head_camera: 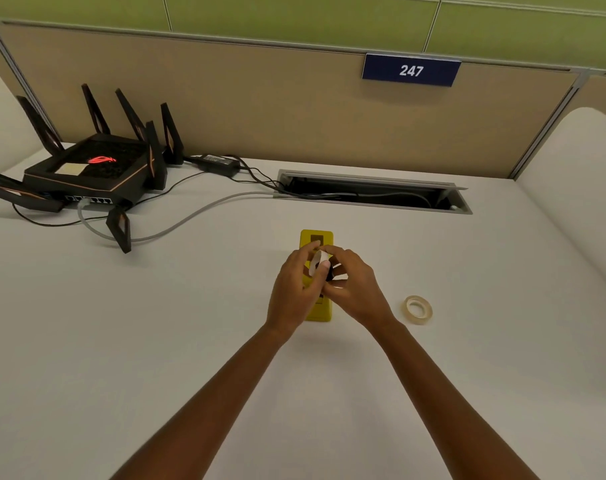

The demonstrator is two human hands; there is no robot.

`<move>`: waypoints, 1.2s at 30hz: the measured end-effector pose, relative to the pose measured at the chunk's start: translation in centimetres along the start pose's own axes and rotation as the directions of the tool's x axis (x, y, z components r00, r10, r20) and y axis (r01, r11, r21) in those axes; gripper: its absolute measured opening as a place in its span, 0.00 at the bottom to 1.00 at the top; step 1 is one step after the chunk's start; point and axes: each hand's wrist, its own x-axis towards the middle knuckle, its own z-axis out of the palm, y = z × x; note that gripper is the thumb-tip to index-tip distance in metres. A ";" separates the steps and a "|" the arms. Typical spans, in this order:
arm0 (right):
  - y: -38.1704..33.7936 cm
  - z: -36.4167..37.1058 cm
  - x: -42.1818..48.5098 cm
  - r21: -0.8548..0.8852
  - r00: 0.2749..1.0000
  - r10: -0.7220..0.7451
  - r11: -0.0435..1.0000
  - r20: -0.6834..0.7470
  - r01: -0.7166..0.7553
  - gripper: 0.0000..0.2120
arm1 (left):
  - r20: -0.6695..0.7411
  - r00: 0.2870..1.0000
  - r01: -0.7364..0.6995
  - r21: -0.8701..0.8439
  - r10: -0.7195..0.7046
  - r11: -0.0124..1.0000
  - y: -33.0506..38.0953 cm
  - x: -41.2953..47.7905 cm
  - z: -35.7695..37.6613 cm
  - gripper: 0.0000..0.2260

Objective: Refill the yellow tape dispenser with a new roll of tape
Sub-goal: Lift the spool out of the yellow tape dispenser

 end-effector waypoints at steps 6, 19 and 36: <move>0.3 -0.3 -0.1 0.038 0.999 -0.016 0.999 -0.037 0.018 0.20 | 0.060 0.997 0.057 -0.066 -0.053 0.996 0.1 0.0 -0.1 0.16; 1.8 -1.1 -0.2 0.089 0.990 0.093 0.993 -0.107 -0.084 0.16 | -0.207 0.978 0.046 0.330 0.024 0.943 -2.9 0.8 -1.7 0.18; 2.6 -1.8 -1.0 0.077 0.967 0.132 0.990 -0.219 -0.117 0.13 | 0.079 0.988 0.020 0.781 -0.131 0.624 -7.9 0.9 -3.3 0.27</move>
